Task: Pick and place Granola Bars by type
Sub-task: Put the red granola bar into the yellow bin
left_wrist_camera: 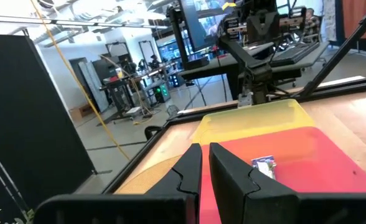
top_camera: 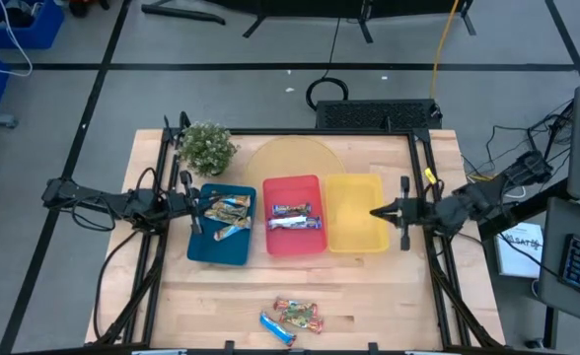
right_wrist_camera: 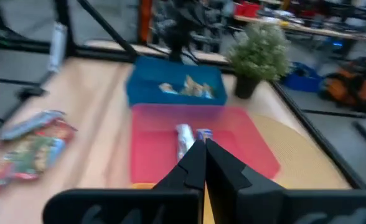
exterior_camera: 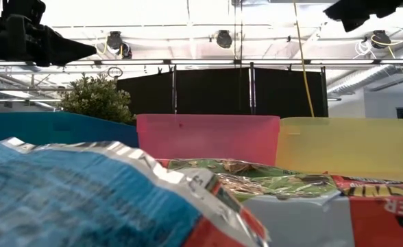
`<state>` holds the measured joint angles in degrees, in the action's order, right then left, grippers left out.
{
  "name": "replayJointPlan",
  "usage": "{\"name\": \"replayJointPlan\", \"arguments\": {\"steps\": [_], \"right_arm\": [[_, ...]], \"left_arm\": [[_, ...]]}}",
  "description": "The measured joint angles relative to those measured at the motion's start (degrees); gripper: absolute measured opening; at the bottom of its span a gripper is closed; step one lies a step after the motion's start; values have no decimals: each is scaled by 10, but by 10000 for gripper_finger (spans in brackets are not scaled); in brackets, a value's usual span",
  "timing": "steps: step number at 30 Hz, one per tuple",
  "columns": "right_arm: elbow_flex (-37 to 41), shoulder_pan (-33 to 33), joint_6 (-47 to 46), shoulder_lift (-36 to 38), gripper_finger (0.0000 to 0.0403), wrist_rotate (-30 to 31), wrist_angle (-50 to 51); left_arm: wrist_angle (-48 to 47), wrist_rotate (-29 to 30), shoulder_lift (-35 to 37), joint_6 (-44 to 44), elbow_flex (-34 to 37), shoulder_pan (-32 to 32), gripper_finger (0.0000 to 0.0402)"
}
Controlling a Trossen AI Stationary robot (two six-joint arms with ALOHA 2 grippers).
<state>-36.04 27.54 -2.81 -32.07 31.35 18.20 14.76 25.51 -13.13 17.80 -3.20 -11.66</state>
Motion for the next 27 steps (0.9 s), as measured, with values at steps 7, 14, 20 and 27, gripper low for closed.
{"name": "replayJointPlan", "arguments": {"steps": [7,14,20,27], "right_arm": [[95,-29,95,77,0,-169,-180],[126,-67,106,99,0,-123,-118],[160,-140,85,100,0,-140,-190],[222,-186,108,138,0,-256,-275]], "left_arm": [[8,4,0,5,0,0,40],[12,104,0,6,0,0,40],[39,162,0,110,0,0,40],[63,161,0,106,0,0,40]]}}
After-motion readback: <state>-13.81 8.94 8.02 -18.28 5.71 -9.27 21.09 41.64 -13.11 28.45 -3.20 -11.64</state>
